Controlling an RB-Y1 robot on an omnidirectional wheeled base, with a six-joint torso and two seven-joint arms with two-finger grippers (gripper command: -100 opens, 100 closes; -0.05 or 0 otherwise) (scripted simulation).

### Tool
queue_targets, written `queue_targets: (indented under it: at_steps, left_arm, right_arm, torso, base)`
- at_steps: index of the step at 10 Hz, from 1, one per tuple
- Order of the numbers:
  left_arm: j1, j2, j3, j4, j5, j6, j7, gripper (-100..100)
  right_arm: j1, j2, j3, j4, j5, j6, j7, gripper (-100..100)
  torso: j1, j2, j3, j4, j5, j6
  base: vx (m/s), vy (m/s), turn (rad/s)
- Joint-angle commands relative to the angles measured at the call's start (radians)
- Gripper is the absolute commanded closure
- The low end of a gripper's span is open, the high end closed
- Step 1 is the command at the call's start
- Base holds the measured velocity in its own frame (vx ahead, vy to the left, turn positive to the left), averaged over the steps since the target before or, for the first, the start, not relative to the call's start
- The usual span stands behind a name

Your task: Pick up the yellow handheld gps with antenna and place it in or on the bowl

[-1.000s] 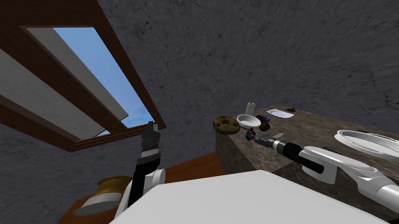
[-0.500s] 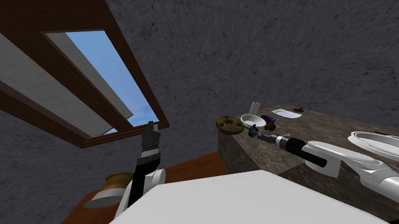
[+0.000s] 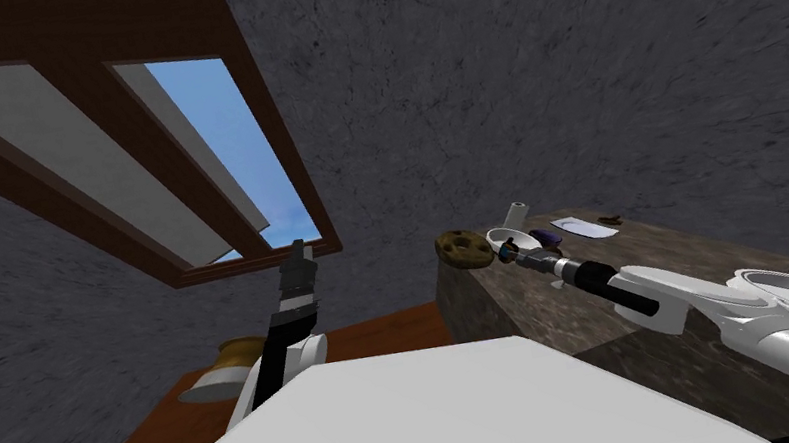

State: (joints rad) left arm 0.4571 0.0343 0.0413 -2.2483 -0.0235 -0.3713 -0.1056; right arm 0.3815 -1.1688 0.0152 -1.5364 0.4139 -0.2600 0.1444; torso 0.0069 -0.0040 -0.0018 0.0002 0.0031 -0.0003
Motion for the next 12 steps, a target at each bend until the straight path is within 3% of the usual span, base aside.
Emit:
queue_targets:
  at_steps: [1, 4, 12]
  left_arm:
    - [0.0, 0.0, 0.0, 0.0, 0.0, 0.0, 0.0, 0]
    - [0.0, 0.0, 0.0, 0.0, 0.0, 0.0, 0.0, 0]
    - [0.0, 0.0, 0.0, 0.0, 0.0, 0.0, 0.0, 0]
  right_arm:
    - [-0.012, -0.028, -0.01, 0.029, -0.009, -0.025, -0.011, 100]
    - [-0.02, -0.085, -0.037, 0.103, -0.03, -0.097, -0.035, 100]
    - [-0.013, -0.15, -0.065, 0.228, -0.062, -0.222, -0.075, 100]
  torso:
    - [0.0, 0.0, 0.0, 0.0, 0.0, 0.0]
    - [-0.003, 0.0, 0.0, 0.0, -0.001, 0.001]
    - [-0.038, -0.016, -0.008, 0.0, -0.002, 0.009]
  base:
    - [0.037, 0.047, 0.034]
    - [0.053, 0.01, 0.009]
    - [0.073, -0.019, -0.016]
